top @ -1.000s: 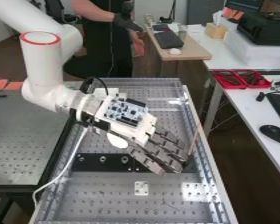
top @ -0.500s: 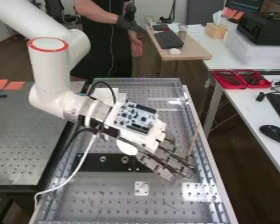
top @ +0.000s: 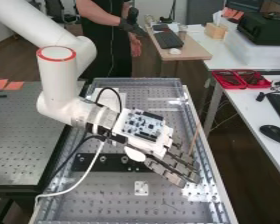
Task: Grab the drill bit and place it in the clear container
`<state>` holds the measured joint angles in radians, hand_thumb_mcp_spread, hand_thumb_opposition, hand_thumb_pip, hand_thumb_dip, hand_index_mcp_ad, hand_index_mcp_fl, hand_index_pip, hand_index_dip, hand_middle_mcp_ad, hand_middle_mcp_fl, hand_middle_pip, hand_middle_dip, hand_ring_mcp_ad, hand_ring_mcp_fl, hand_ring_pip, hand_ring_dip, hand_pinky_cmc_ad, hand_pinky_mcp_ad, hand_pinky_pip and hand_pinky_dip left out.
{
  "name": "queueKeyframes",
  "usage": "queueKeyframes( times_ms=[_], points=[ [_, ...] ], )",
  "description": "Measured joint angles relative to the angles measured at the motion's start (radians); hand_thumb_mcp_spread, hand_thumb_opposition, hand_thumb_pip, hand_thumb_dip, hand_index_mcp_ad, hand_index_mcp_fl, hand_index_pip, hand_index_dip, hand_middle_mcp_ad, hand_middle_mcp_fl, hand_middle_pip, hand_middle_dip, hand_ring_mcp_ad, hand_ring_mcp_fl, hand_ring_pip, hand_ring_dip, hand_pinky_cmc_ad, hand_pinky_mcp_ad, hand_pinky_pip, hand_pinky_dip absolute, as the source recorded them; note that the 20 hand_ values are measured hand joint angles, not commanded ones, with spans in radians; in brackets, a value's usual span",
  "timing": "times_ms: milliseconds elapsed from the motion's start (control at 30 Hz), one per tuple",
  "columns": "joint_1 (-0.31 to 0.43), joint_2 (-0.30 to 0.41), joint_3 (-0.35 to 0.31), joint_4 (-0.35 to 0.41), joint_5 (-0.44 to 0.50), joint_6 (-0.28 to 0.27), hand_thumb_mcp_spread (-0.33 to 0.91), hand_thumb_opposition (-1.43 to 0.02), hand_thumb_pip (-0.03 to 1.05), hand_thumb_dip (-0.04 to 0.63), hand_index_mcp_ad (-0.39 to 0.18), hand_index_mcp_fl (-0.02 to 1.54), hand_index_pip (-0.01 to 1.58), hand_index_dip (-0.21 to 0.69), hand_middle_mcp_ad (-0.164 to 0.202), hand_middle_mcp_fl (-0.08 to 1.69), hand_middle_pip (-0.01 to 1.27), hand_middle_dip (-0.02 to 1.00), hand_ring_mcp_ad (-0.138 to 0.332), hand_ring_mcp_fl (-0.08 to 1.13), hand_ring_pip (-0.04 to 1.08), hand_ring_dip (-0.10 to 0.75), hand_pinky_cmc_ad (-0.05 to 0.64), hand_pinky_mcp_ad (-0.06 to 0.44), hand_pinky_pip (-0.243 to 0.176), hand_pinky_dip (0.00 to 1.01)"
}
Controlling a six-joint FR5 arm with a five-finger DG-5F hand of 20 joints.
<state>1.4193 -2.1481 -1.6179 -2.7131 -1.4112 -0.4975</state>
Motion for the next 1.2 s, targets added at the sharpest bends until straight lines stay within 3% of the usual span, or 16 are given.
queueKeyframes(
  times_ms=[467, 533, 1000, 1200],
  points=[
    [-0.005, -0.015, 0.014, 0.004, -0.020, -0.022, 0.45, -0.88, 0.65, 0.298, -0.021, 0.21, 1.43, 0.265, 0.106, 0.22, 0.14, 0.20, 0.176, 0.01, 0.10, 0.019, 0.297, 0.168, -0.093, 0.19],
    [-0.005, -0.018, 0.018, -0.001, -0.022, -0.025, 0.46, -0.88, 0.65, 0.298, -0.021, 0.21, 1.43, 0.267, 0.106, 0.22, 0.14, 0.20, 0.176, 0.01, 0.10, 0.019, 0.297, 0.166, -0.075, 0.19],
    [-0.010, -0.032, 0.030, -0.004, -0.034, -0.039, 0.46, -0.88, 0.59, 0.298, -0.024, 0.24, 1.45, 0.279, 0.110, 0.23, 0.13, 0.21, 0.180, 0.01, 0.10, 0.019, 0.297, 0.164, -0.075, 0.19],
    [-0.012, -0.039, 0.036, -0.002, -0.042, -0.041, 0.51, -0.88, 0.59, 0.298, -0.049, 0.29, 1.48, 0.283, 0.091, 0.25, 0.14, 0.21, 0.176, 0.02, 0.10, 0.019, 0.297, 0.166, -0.075, 0.19]
  ],
)
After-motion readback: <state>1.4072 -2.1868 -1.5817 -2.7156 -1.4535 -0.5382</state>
